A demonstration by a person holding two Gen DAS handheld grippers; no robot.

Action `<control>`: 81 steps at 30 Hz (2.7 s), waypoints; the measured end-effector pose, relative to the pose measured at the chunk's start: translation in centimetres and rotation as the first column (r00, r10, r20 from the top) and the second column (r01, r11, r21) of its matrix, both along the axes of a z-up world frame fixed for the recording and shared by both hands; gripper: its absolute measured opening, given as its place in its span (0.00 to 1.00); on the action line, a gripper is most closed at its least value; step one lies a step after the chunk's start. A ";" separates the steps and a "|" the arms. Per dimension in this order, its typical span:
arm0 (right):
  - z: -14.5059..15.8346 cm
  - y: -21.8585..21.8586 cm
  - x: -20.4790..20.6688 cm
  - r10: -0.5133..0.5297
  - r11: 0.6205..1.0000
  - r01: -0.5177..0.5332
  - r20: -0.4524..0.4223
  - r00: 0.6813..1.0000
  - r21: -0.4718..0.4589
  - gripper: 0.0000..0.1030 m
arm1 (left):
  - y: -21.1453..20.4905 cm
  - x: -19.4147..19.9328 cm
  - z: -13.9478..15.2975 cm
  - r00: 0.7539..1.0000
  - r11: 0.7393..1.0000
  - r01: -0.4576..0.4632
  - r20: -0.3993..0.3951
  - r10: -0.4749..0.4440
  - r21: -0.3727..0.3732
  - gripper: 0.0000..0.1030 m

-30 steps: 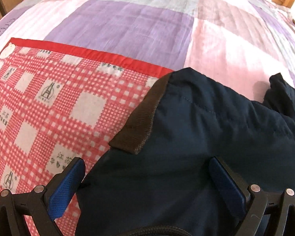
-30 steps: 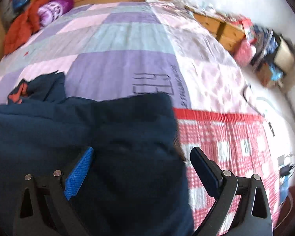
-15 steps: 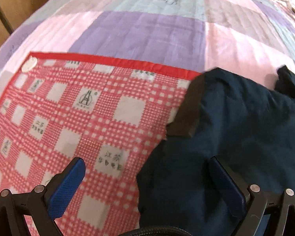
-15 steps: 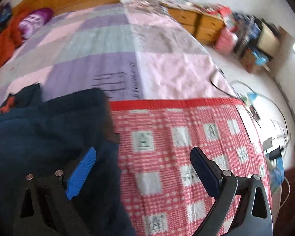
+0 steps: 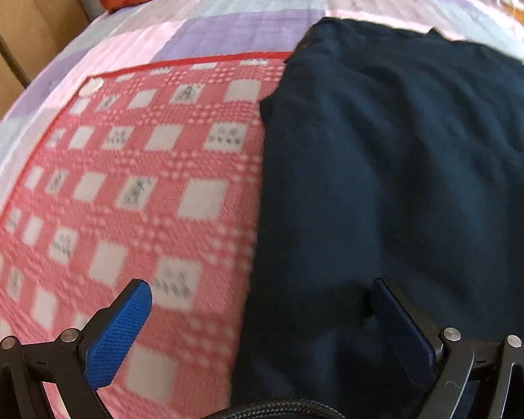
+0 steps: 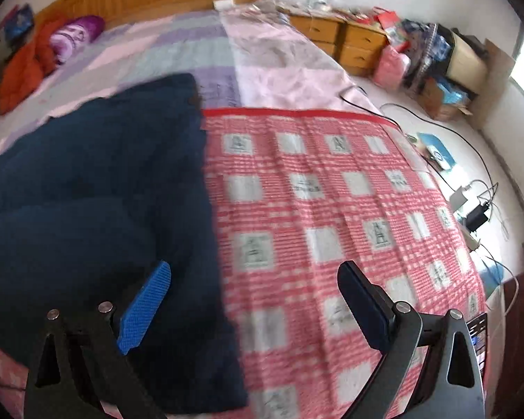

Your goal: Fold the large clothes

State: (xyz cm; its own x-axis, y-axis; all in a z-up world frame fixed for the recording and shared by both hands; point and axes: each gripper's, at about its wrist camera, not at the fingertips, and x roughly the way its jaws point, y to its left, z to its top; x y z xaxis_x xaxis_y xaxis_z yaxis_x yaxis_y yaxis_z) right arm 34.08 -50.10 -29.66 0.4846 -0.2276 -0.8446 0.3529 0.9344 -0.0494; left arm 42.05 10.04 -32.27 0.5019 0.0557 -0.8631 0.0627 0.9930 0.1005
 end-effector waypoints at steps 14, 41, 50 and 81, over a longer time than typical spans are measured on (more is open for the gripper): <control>-3.6 1.0 -7.2 0.046 0.999 -0.048 -0.130 0.990 -0.007 0.96 | 0.6 -4.6 -3.5 0.995 1.000 0.013 -0.096 -0.011 0.018 1.00; 11.1 21.5 -21.5 0.192 0.974 -0.181 -0.065 0.979 0.137 0.91 | -6.8 -22.3 14.2 0.998 0.998 0.035 -0.051 -0.038 -0.058 1.00; 20.2 28.3 -27.4 0.180 0.981 -0.173 -0.096 0.979 0.083 0.92 | -7.4 -28.7 22.1 0.998 1.000 0.016 -0.063 -0.016 -0.002 1.00; 31.5 31.0 -29.9 0.234 0.961 -0.225 -0.038 0.971 0.161 0.92 | -11.0 -32.4 33.8 0.991 0.991 0.129 0.043 -0.127 -0.044 1.00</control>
State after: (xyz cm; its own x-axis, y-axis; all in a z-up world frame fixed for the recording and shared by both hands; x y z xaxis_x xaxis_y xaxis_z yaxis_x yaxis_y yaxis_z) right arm 4.14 -19.11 1.85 0.4595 0.0200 -0.8880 0.1284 0.9877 0.0888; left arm 9.61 -1.00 1.57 0.5367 -0.0512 -0.8422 0.1865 0.9807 0.0592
